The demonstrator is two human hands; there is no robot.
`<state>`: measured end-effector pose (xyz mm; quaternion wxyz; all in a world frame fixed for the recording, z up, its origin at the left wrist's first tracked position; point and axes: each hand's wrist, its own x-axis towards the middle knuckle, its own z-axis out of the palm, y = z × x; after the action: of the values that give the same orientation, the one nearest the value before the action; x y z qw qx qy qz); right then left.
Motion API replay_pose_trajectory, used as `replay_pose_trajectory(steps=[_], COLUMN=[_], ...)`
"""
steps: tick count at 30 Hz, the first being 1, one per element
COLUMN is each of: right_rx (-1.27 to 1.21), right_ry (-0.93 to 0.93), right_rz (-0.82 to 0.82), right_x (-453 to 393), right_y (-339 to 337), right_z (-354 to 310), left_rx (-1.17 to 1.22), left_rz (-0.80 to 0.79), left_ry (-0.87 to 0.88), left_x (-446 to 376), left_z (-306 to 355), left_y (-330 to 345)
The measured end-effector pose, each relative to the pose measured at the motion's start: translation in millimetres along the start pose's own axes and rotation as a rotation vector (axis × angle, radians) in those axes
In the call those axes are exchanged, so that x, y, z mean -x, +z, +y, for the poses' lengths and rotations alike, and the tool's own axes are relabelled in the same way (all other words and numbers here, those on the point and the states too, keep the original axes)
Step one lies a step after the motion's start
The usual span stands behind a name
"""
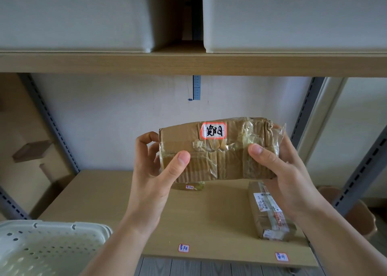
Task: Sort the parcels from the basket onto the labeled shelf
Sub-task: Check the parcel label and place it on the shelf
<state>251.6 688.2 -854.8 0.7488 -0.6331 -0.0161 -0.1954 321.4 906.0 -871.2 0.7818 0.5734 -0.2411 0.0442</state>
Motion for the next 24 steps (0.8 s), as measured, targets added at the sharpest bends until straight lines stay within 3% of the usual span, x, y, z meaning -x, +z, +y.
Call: replay_pose_trajectory(steps=[15,19,22,24], right_rx=[-0.021,0.205,0.458,0.475], right_ry=[-0.018,0.069,0.246,0.324], right_rz=[-0.054,0.047,-0.019,-0.099], right_x=[1,2,5,6], right_y=[-3,3,2,-2], right_z=[-3,-2,-5,-6], left_rx=[0.054,0.012,-0.078,-0.112], left_rz=[-0.054,-0.042,-0.136,-0.198], left_ry=[0.061,-0.019,-0.028,-0.004], left_x=[1,0,-4,-8], left_z=[-2,-6,-7,-6], left_y=[-1,-1,-12,-20])
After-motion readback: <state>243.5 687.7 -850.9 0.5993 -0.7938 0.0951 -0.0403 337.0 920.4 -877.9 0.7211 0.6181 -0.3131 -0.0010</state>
